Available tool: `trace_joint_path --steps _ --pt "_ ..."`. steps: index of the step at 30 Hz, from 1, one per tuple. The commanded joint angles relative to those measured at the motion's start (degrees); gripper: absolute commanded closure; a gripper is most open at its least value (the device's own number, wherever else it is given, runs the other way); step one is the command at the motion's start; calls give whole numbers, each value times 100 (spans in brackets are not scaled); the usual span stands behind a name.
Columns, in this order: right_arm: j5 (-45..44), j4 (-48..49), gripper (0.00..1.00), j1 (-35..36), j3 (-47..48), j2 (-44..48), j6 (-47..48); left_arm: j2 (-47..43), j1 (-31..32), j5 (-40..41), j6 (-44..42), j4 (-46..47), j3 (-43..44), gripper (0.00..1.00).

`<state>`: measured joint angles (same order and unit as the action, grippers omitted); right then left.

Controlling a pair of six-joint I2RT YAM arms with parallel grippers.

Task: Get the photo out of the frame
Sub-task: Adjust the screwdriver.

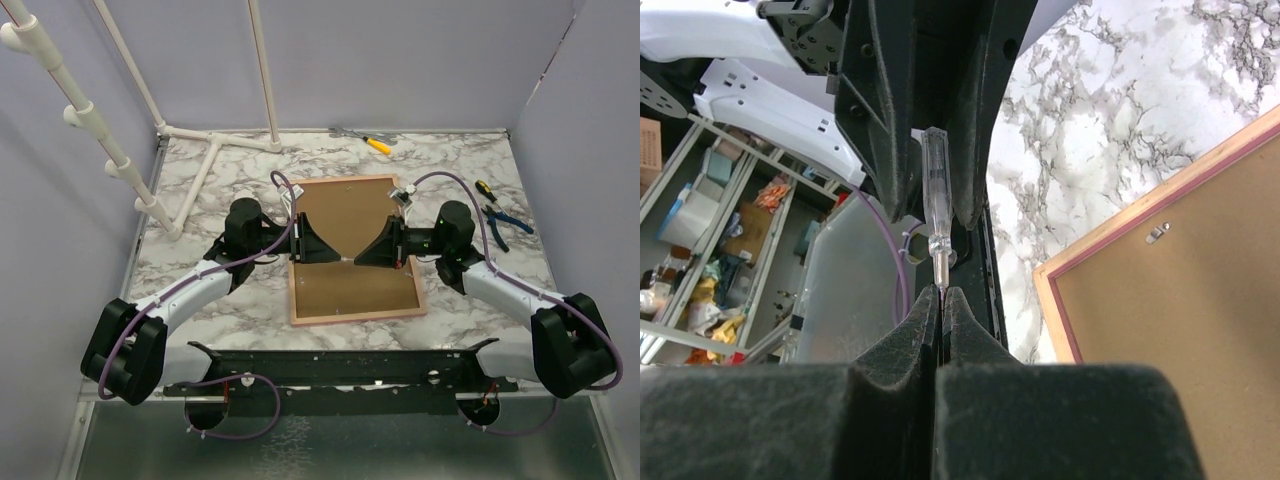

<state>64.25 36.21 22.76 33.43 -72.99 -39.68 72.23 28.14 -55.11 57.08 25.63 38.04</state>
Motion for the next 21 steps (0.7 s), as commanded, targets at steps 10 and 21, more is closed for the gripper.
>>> trace_joint_path --steps 10,21 --pt "134 -70 99 -18 212 -131 136 19 87 -388 16 122 205 74" --pt "-15 -336 74 -18 309 -82 341 -55 95 -390 -136 -69 224 100"
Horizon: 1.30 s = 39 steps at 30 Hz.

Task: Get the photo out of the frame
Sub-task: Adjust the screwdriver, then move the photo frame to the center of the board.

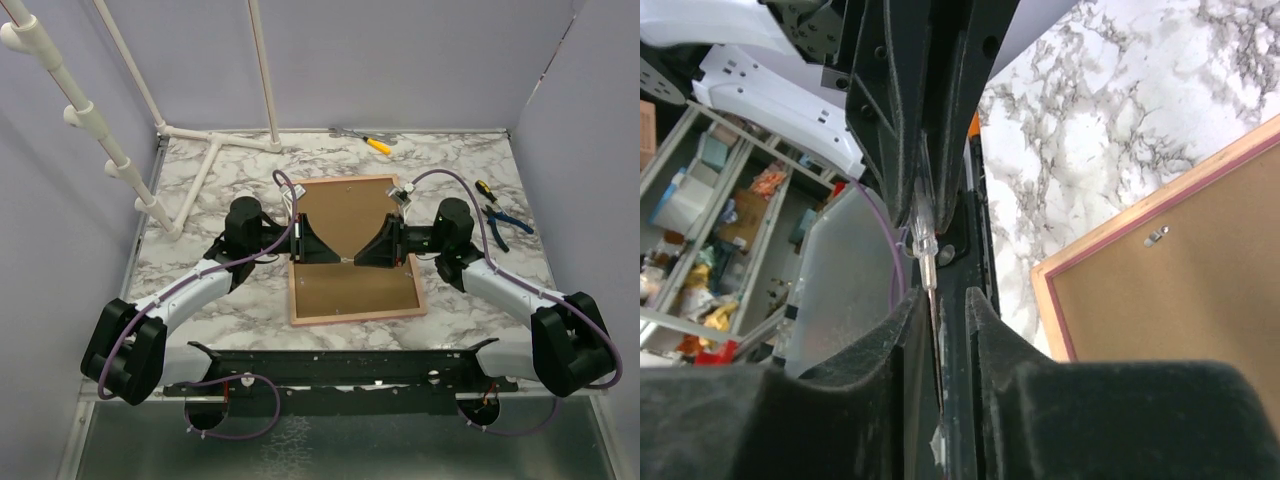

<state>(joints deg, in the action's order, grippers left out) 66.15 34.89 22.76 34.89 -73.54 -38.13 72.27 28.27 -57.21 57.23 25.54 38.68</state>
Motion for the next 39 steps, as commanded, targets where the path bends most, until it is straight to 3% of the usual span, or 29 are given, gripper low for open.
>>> trace_joint_path --steps 1,6,10,16,20,25,39 --pt "-278 -255 66 -18 147 23 226 -81 81 -140 -240 -167 175 100" --pt "-881 -627 37 -18 15 462 539 -84 85 338 -1185 -1580 471 100" --pt "-1604 -1186 26 -18 -7 841 811 -64 91 946 -1878 -2528 767 100" --pt "-3698 -1845 7 -18 -232 1656 922 -177 134 1748 -2442 -3330 973 100" --pt "-5221 -2515 5 -20 -203 1845 872 -235 135 2448 -2754 -3890 1122 100" --pt "-6800 -3672 10 -20 88 1313 671 -261 99 3547 -2950 -4415 1200 100" --pt "-7814 -4164 14 -76 -162 649 15 -1066 -394 4411 -2333 -3929 719 100"
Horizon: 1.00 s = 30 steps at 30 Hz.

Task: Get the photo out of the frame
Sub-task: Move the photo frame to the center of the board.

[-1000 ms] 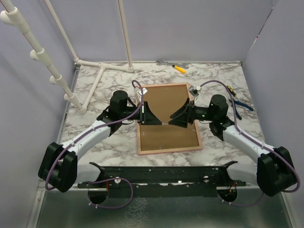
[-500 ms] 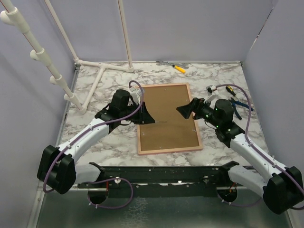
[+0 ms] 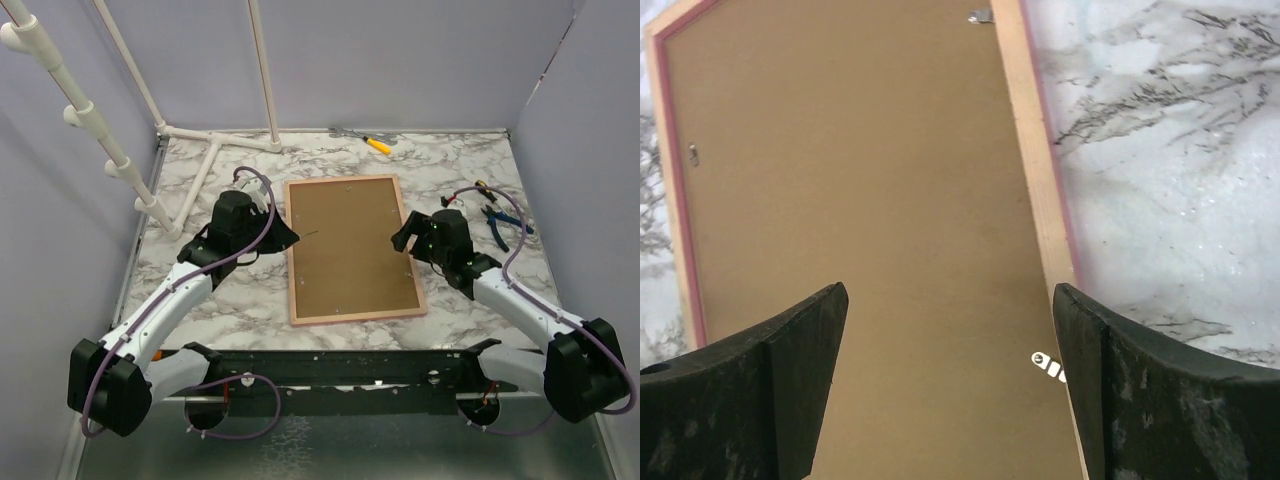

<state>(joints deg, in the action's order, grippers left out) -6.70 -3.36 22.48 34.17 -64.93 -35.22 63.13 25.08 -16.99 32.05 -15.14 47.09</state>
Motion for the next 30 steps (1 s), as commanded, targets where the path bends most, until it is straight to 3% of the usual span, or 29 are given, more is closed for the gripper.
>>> trace_joint_path --steps 1,13,23,30 --pt "-529 -367 14 -57 -87 -273 -323 -146 -84 363 195 148 -129 100" --pt "117 -48 15 -292 -96 -1134 -427 -119 -158 42 402 499 -433 100" --pt "1600 501 35 -305 -51 -1444 8 7 -246 -136 755 1026 -604 100" --pt "1222 432 41 -313 218 -1608 226 76 -267 161 901 1283 -610 100"
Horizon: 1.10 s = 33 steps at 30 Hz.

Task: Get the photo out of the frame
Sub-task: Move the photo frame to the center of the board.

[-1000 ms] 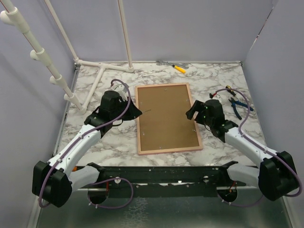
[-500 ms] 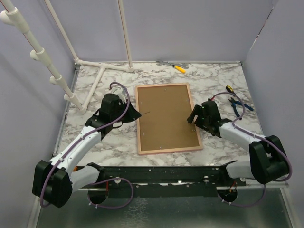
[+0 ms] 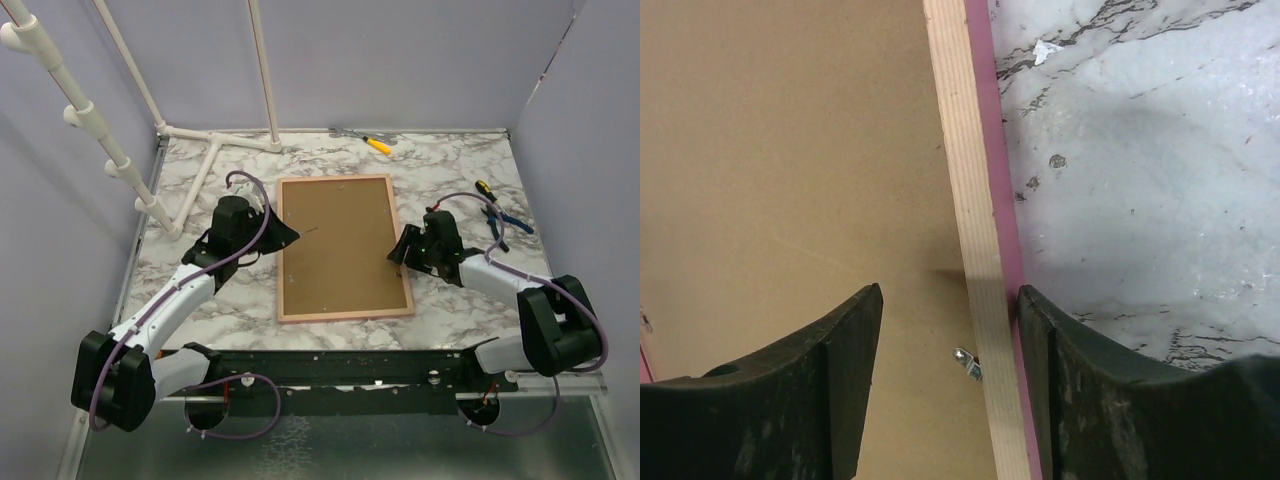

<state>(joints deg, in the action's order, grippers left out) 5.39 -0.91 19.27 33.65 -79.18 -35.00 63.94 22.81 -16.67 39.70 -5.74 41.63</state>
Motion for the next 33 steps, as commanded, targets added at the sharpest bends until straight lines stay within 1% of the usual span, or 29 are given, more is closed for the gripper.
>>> trace_joint_path --steps 1,3,4,6,10,12,14,16,18,20,22,26,29,33 --pt "-27 194 41 3 353 -249 231 4 -42 141 128 383 -53 100" --pt "-103 196 45 -10 519 -458 296 70 -40 75 125 490 -8 100" --pt "-138 184 49 -11 612 -577 343 113 -33 20 130 543 12 100" --pt "-182 151 54 -11 749 -759 396 254 -10 -59 150 556 57 100" --pt "16 294 65 -15 818 -924 426 519 137 -7 152 851 93 100" --pt "179 373 66 -11 823 -972 473 646 258 164 112 932 135 100" --pt "361 403 70 -11 851 -1021 554 800 433 382 40 998 228 100" --pt "473 374 71 -11 868 -1071 590 1016 630 586 -50 1057 388 100" --pt "628 384 74 -11 844 -1068 608 1288 820 753 -139 1110 595 100" --pt "809 410 74 -11 773 -1001 569 1579 959 816 -180 1169 805 100" --pt "828 447 70 -11 661 -881 521 1870 1024 855 -171 1293 985 100" --pt "534 432 64 -11 554 -671 497 2429 1059 941 -117 1536 1286 100" --pt "387 344 61 -8 714 -727 554 2774 1068 963 -159 1533 1591 100" --pt "152 435 54 -11 938 -861 564 3183 1068 926 -214 1532 1959 100"
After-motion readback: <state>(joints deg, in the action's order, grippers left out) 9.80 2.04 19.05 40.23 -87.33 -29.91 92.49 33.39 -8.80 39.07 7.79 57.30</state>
